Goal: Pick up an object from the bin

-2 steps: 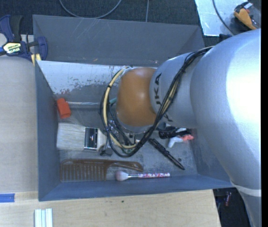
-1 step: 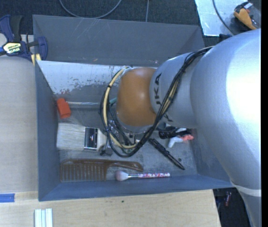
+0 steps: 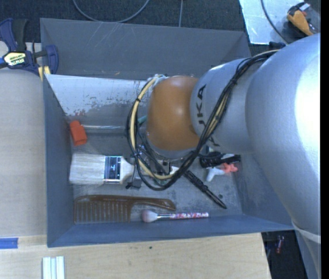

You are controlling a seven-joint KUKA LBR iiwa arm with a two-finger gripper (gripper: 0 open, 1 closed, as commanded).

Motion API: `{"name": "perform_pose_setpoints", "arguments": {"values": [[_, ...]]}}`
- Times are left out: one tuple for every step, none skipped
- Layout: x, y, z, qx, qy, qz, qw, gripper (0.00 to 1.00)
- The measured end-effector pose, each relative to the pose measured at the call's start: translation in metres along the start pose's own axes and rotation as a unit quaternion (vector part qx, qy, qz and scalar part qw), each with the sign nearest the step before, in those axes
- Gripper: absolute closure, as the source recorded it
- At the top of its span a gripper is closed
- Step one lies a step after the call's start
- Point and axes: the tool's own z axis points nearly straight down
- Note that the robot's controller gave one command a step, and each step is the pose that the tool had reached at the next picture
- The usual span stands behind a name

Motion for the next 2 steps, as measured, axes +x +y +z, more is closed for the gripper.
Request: {"name": "perform_pose_setpoints", "arguments": {"values": [[-0.0028, 0.0008, -0.0199, -0.002, -0.0049, 0.0, 1.0, 1.0], [-0.0027, 0.0006, -0.0226, -0.002, -0.0048, 0.0, 1.0, 1.0]]}}
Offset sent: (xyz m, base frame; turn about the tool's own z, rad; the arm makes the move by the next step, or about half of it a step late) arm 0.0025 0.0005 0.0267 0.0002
